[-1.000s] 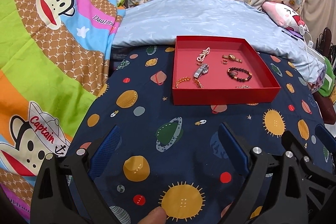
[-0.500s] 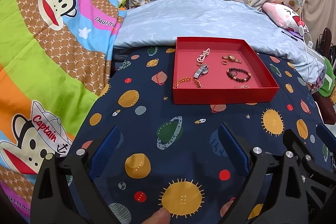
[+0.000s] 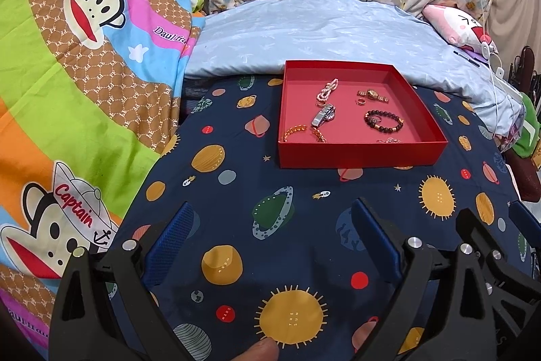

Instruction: Organize jewelry

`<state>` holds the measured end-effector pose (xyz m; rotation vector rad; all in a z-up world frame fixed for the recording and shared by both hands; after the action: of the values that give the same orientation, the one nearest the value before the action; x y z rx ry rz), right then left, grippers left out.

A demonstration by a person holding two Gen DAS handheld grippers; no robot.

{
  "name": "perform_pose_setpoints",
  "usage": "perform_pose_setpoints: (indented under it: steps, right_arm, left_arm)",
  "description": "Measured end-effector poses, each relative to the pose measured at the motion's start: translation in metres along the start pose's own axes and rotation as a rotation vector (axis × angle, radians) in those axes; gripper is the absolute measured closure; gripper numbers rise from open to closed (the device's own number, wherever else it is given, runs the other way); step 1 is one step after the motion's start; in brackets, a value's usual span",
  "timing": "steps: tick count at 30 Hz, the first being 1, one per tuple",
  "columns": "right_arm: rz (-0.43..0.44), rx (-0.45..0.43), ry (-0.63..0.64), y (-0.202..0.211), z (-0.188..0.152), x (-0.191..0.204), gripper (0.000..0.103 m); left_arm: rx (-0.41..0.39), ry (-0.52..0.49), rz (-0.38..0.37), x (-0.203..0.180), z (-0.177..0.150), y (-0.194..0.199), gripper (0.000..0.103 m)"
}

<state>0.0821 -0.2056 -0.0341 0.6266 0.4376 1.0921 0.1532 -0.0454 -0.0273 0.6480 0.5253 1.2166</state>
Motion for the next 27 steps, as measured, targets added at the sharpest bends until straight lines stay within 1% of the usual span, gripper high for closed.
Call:
perform_pose_setpoints:
  steps: [17, 23, 27]
  right_arm:
    - [0.001, -0.002, -0.003, 0.0015, -0.0004, -0.0021, 0.017]
    - [0.0, 0.0, -0.002, 0.0015, -0.001, -0.0033, 0.017]
    - [-0.007, 0.004, 0.003, 0.003, -0.0027, -0.0013, 0.017]
  left_arm:
    - [0.0, 0.002, 0.0, -0.0004, -0.0013, 0.0047, 0.009]
    - [0.003, 0.011, -0.011, -0.0007, -0.0029, 0.0044, 0.01]
    - [0.004, -0.006, -0.012, -0.0046, -0.0053, 0.004, 0.01]
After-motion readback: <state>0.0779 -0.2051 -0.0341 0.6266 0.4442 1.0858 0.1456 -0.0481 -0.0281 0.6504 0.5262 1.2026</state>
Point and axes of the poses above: each gripper's, at about its wrist camera, not at the fingertips, and y roughly against the way its jaws point, x to its left, z to its top, the point moved 6 cm from there along -y, roughly the way its jaws point, and after that the axes turned 7 degrees about -z, right-handed, at the moved point
